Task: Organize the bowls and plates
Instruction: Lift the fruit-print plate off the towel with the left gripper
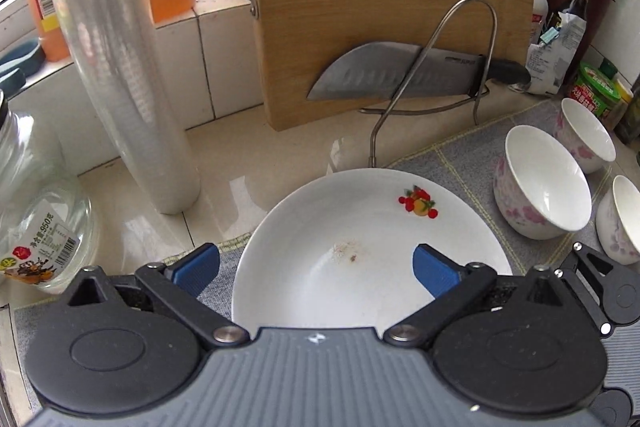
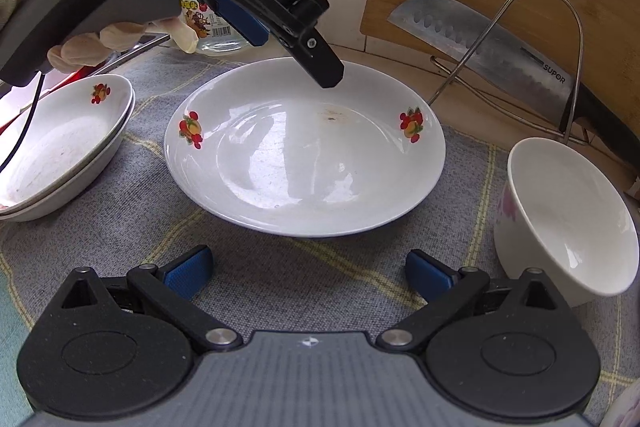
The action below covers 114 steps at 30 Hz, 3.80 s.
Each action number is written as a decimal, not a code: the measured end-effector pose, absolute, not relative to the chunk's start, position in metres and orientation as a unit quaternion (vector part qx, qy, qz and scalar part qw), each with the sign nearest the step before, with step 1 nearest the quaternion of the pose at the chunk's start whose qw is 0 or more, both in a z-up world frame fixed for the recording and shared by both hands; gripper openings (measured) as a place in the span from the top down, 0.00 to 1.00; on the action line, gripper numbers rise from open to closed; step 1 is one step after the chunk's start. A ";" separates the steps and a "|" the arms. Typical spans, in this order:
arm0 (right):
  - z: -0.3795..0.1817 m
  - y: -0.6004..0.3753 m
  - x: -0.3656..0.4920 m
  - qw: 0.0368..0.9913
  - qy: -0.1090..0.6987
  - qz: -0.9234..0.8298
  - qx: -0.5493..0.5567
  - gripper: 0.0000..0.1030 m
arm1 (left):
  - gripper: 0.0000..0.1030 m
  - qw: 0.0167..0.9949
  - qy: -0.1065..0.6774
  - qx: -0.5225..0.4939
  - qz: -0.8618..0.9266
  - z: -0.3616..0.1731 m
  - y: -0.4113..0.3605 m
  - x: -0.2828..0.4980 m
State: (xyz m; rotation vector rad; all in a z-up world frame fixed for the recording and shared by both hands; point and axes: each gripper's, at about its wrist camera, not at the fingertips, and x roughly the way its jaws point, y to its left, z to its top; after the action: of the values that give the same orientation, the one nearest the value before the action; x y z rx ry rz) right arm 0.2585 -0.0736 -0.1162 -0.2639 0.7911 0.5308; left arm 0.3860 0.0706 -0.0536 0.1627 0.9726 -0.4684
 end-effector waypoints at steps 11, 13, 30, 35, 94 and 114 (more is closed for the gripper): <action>-0.117 -0.072 0.265 0.877 0.374 0.272 -0.134 0.00 | 0.02 0.826 0.507 0.069 -0.239 -0.072 0.069 0.411; -0.117 -0.072 0.266 0.877 0.372 0.274 -0.134 0.00 | 0.04 0.818 0.515 0.070 -0.245 -0.073 0.069 0.413; -0.118 -0.074 0.269 0.877 0.360 0.289 -0.136 0.00 | 0.13 0.771 0.561 0.093 -0.286 -0.076 0.058 0.433; -0.118 -0.072 0.272 0.878 0.356 0.290 -0.135 0.00 | 0.13 0.768 0.562 0.100 -0.289 -0.077 0.056 0.432; -0.099 -0.066 0.269 0.883 0.352 0.268 -0.154 0.00 | 0.19 0.778 0.543 0.085 -0.305 -0.053 0.069 0.400; -0.076 -0.050 0.249 0.879 0.336 0.291 -0.175 0.00 | 0.19 0.801 0.525 0.065 -0.281 -0.026 0.096 0.364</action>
State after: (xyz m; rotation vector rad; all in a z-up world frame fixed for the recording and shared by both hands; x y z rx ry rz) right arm 0.2486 -0.0503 -0.0756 -0.3644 0.7007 0.6061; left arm 0.3644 0.0964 -0.0262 0.1385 1.1246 -0.6029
